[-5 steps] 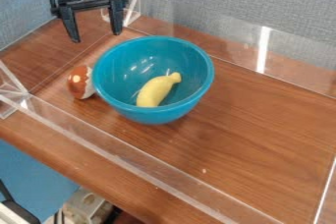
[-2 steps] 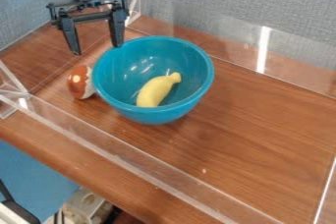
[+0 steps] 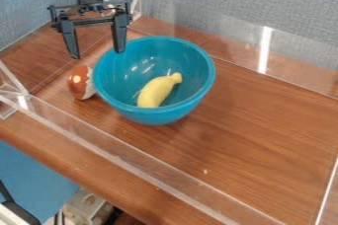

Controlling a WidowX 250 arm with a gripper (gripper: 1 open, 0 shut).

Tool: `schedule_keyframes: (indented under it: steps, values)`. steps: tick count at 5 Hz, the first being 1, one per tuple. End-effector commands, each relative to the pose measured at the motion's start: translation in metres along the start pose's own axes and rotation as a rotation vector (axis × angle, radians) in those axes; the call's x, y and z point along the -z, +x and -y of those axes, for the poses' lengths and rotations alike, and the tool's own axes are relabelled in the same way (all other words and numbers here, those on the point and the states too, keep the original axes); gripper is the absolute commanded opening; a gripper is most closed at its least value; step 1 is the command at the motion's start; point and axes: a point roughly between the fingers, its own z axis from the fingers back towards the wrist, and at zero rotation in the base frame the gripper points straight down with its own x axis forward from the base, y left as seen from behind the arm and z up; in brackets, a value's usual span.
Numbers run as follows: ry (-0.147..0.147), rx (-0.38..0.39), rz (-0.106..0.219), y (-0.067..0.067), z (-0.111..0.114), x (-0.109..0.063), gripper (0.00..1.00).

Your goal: Remove the mushroom from the blue bowl and put it on the table

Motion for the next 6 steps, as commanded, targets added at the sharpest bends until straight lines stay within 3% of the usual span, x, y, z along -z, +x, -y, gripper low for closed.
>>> schedule_keyframes:
  steps: [1, 2, 4, 6]
  values:
    - [-0.058, -0.068, 0.036, 0.001, -0.005, -0.013, 1.00]
    - [-0.071, -0.106, 0.002, 0.003, -0.004, -0.001, 1.00]
    - [-0.068, -0.036, -0.033, -0.002, 0.011, -0.015, 1.00]
    - [-0.029, 0.016, -0.080, -0.010, 0.011, -0.005, 1.00]
